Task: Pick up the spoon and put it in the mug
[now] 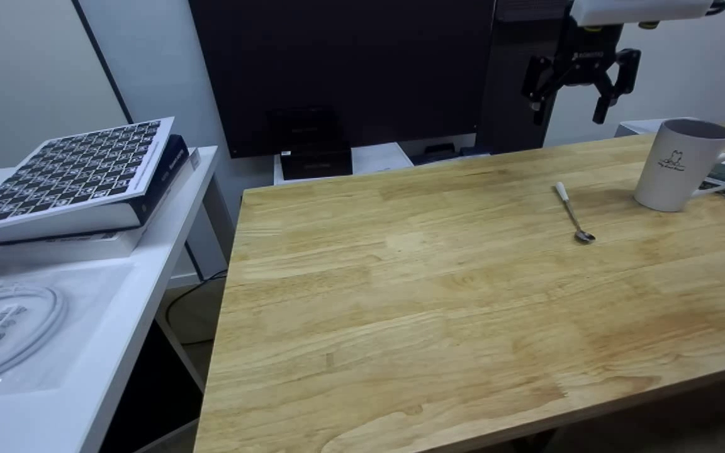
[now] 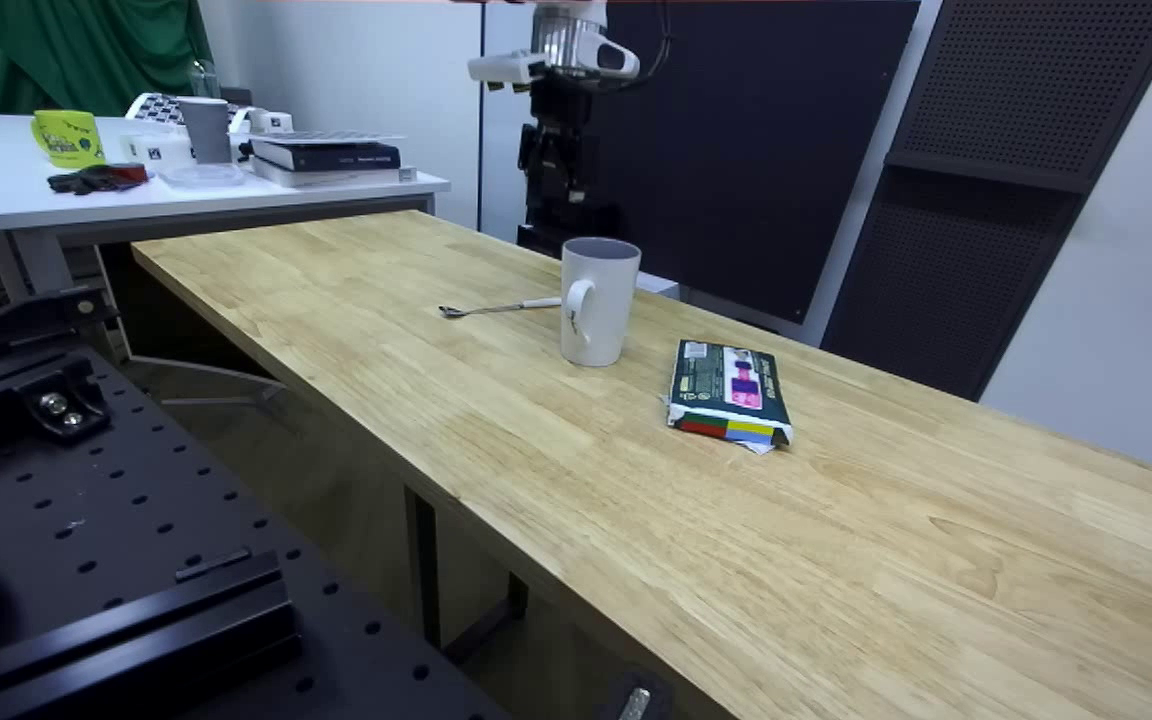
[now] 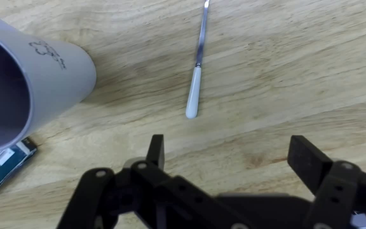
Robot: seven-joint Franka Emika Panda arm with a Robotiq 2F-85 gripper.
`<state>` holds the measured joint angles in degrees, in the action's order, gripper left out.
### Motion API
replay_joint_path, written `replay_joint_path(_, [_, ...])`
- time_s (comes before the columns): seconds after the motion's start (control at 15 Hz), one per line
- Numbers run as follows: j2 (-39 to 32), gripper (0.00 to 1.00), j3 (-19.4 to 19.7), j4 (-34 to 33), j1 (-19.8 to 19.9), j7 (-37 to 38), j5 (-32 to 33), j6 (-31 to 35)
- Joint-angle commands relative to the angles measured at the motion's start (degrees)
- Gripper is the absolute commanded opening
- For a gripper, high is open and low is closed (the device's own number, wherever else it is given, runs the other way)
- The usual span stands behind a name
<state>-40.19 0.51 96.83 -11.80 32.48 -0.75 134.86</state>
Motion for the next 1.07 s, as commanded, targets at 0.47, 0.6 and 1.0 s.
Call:
replay_joint_path(0.47, [-8.61,1.0,0.57,-0.77,-2.22,1.33,-6.41,11.18])
replay_joint_path(0.6, [-9.52,1.0,0.81,-1.07,-2.2,1.15,-6.98,11.69])
replay_joint_path(1.0, [-10.35,1.0,2.56,-0.96,-1.97,1.4,-6.98,10.91])
